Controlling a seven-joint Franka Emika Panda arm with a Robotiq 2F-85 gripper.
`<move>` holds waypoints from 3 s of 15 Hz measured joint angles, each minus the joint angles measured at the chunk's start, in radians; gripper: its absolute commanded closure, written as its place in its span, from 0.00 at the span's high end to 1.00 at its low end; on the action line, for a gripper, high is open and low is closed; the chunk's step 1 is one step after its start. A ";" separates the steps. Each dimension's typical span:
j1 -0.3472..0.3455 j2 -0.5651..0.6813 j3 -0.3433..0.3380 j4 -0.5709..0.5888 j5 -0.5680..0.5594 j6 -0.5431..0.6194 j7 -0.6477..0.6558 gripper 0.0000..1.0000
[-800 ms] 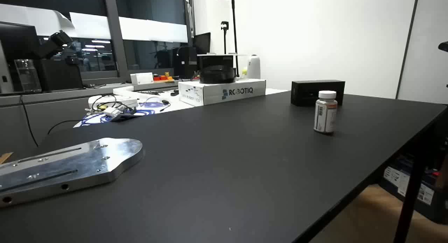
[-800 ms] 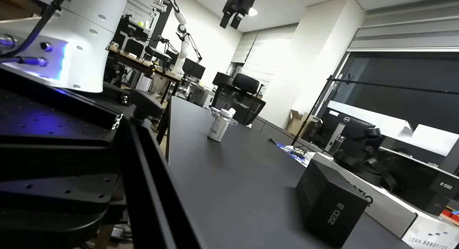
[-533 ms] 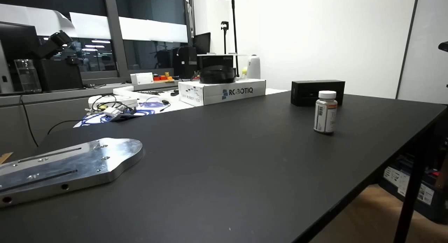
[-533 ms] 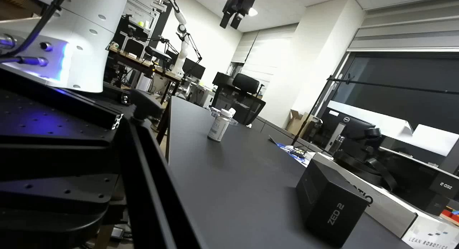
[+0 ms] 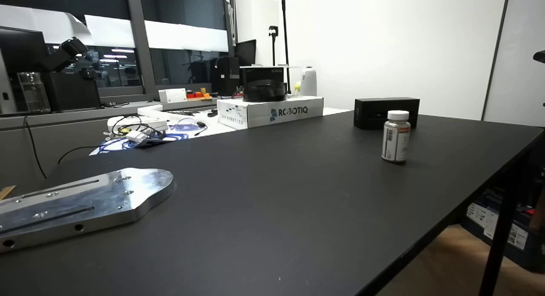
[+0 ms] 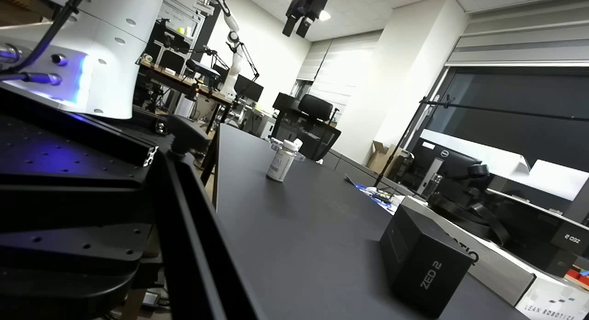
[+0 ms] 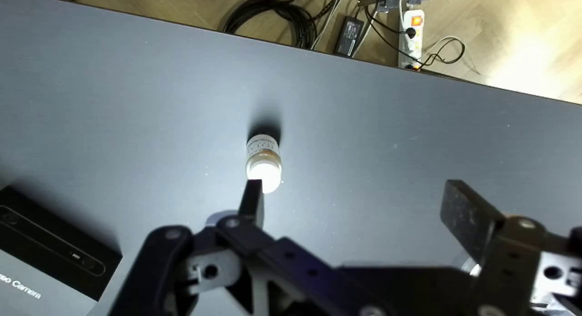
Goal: Get the bottle with the white lid from the table and place it on the black box
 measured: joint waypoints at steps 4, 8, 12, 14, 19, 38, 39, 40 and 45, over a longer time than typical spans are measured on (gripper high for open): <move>-0.058 0.064 0.012 -0.011 -0.025 0.147 0.030 1.00; -0.148 0.213 0.033 -0.014 -0.040 0.360 0.146 1.00; -0.207 0.379 0.073 0.011 -0.058 0.467 0.313 1.00; -0.210 0.459 0.082 0.035 -0.059 0.470 0.374 1.00; -0.203 0.632 0.086 0.086 -0.058 0.510 0.458 1.00; -0.106 0.853 0.045 0.057 -0.057 0.773 0.533 1.00; -0.104 0.854 0.042 0.050 -0.057 0.776 0.536 1.00; -0.102 0.854 0.039 0.045 -0.057 0.778 0.539 1.00; -0.096 0.854 0.032 0.025 -0.055 0.780 0.540 0.74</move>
